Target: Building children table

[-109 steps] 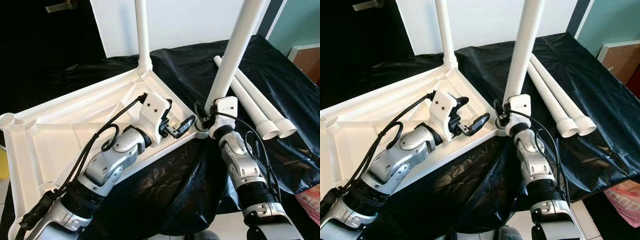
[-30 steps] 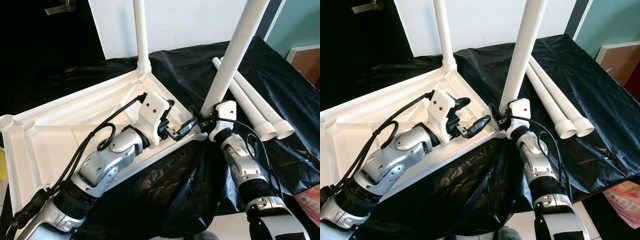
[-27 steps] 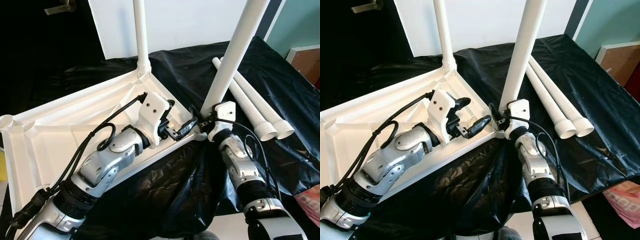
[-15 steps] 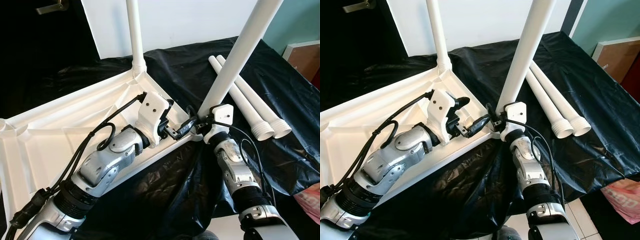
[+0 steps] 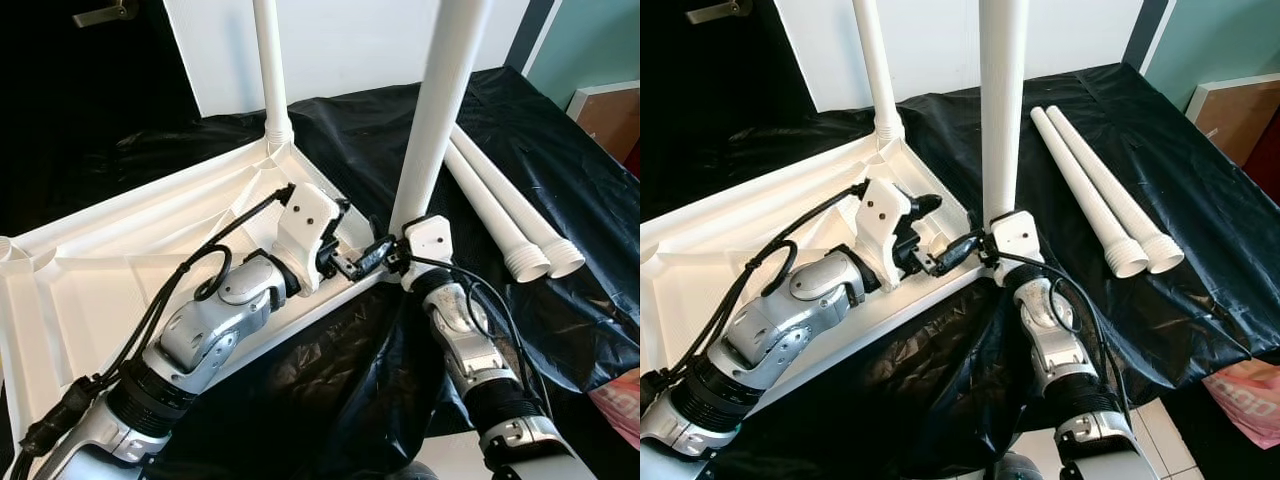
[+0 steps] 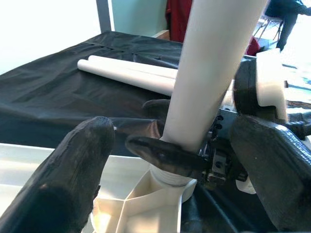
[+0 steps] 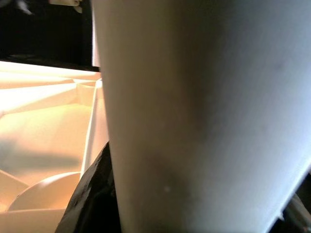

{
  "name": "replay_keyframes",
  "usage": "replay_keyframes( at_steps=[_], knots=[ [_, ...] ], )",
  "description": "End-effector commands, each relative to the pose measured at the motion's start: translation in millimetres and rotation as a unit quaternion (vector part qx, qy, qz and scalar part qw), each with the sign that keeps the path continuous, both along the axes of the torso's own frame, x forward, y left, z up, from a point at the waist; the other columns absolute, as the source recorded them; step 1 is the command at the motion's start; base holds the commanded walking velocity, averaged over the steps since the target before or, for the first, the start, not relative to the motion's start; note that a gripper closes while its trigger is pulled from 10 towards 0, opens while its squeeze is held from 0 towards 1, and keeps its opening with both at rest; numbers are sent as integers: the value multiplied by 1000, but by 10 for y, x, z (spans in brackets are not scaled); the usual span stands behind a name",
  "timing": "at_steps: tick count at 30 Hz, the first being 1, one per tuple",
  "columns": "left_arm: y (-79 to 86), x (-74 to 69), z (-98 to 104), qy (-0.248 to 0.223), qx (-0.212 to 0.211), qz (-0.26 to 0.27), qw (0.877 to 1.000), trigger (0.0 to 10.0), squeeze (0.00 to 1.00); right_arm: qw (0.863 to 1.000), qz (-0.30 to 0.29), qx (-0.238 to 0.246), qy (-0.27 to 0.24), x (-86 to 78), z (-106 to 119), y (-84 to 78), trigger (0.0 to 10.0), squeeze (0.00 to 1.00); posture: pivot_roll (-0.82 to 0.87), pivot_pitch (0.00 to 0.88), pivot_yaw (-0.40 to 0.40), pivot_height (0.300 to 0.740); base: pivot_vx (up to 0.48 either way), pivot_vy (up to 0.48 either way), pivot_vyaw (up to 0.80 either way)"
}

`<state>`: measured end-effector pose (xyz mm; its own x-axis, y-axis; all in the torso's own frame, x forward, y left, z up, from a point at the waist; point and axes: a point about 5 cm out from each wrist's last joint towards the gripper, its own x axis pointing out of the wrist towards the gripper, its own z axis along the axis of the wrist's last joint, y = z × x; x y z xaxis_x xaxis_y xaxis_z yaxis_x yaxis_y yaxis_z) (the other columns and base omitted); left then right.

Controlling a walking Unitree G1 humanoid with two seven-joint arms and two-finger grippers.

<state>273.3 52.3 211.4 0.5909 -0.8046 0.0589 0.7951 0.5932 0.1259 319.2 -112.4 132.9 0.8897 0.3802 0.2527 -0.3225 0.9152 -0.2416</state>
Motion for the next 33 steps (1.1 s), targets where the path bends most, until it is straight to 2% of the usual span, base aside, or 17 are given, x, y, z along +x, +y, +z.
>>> replay_keyframes(
  at_steps=[1,6,10,11,12,14,15,16,17,19,21,24,29,33],
  knots=[
    [-91,-145,11,-1,22,-140,990,10000,0,997,2,-5,82,-91,-349,-51,10000,0,6,118,15,740,0,0,0],
    [-97,-146,10,-2,23,-142,990,10000,0,990,-21,99,97,-74,-337,-182,10000,0,5,111,16,740,0,0,0],
    [-98,-147,10,-2,23,-143,989,10000,0,989,-26,106,99,-71,-341,-198,10000,0,5,111,16,740,0,0,0],
    [-101,-148,11,-2,23,-143,989,10000,0,986,-36,120,107,-61,-355,-219,10000,0,4,111,17,740,0,0,0],
    [-103,-149,10,-2,23,-144,989,10000,0,985,-45,120,112,-49,-367,-239,10000,0,5,110,18,740,0,0,0],
    [-108,-152,9,-2,24,-146,989,10000,0,988,-52,77,127,-6,-389,-249,10000,0,2,108,20,740,0,0,0],
    [-108,-152,9,-2,24,-146,989,10000,0,988,-52,77,127,-6,-389,-249,10000,0,2,108,20,740,0,0,0],
    [-109,-151,9,-2,24,-147,989,10000,0,990,-37,38,132,15,-389,-230,10000,0,2,108,21,740,0,0,0],
    [-109,-150,8,-2,24,-147,989,10000,0,991,-30,22,130,20,-384,-220,10000,0,2,107,21,740,0,0,0],
    [-110,-149,8,-2,24,-147,989,10000,0,991,-27,13,130,24,-380,-215,10000,0,2,107,21,740,0,0,0],
    [-112,-151,11,-2,24,-148,989,10000,0,990,0,-22,136,26,-393,-180,10000,0,3,106,22,740,0,0,0],
    [-112,-153,12,-2,25,-149,989,10000,0,988,24,-43,144,19,-410,-148,10000,0,4,105,21,740,0,0,0],
    [-109,-159,11,-2,25,-148,989,10000,0,987,34,-35,156,9,-429,-139,10000,0,7,106,21,740,0,0,0],
    [-106,-162,13,-1,25,-148,989,10000,0,981,5,48,186,53,-430,-231,10000,0,7,110,23,740,0,0,0]
  ],
)
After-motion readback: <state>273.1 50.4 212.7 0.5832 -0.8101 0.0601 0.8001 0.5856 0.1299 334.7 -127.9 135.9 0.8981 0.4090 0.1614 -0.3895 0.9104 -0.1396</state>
